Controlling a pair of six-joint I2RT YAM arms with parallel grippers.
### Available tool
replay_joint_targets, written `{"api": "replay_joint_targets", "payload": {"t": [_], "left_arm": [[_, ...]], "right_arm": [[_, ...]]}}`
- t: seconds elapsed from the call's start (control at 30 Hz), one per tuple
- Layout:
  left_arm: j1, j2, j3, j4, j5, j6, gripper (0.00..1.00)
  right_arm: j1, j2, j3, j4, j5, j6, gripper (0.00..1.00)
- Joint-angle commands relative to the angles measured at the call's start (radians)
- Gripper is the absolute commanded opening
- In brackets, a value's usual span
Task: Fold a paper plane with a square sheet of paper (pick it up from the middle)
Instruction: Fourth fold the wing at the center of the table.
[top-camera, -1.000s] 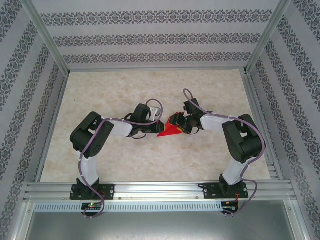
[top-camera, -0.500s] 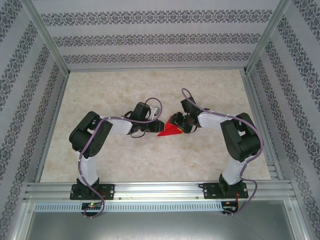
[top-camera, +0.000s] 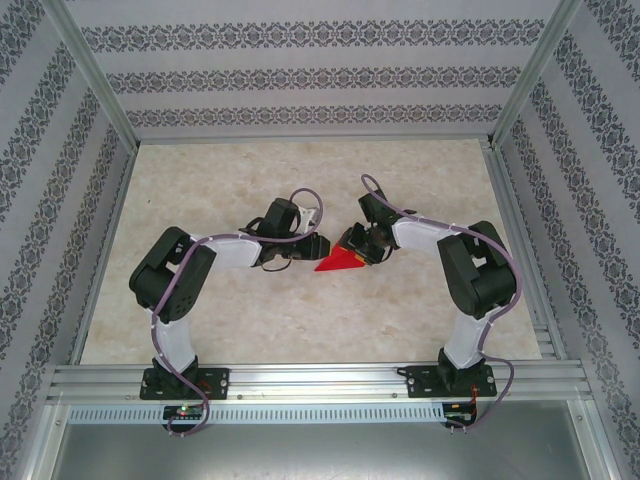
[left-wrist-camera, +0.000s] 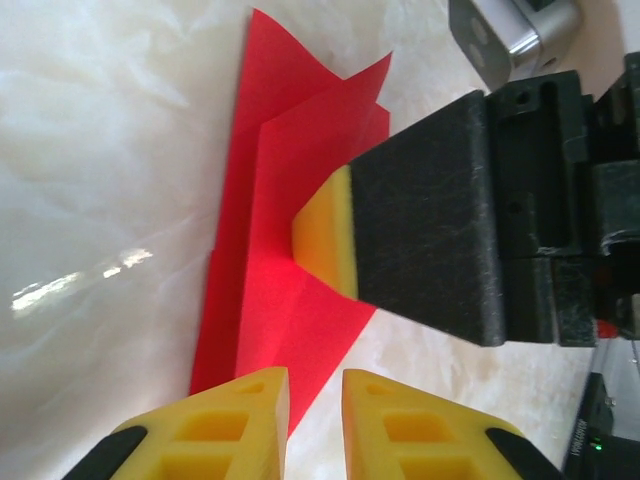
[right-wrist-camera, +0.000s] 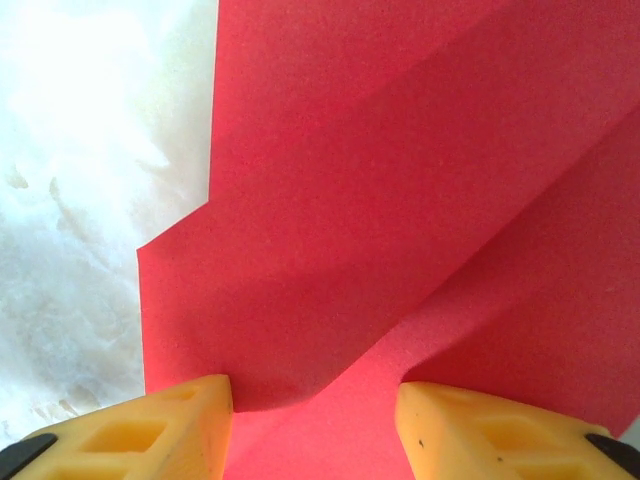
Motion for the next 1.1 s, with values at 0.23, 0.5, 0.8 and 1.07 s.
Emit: {"api": "replay_joint_targets", "payload": {"t": [0.23, 0.5, 0.8, 1.07], "left_arm": [[0.008, 0.112, 0.091, -0.040, 0.052, -0.016, 0.16], [0.008, 0.136, 0.101, -0.072, 0.023, -0.012, 0.13], [0.008, 0.145, 0.109, -0.088, 0.013, -0.009, 0.13], [0.008, 0.151, 0.121, -0.101, 0.018, -0.003, 0.13]], "right_arm": [[-0.009, 0.119, -0.035, -0.167, 0.081, -0.024, 0.52], [-0.020, 0.123, -0.031, -0.174, 0.077, -0.019, 0.51], [-0.021, 0.159, -0.006, -0.191, 0.069, -0.025, 0.47], [-0.018, 0.195, 0.030, -0.223, 0.068, -0.046, 0.44]]}}
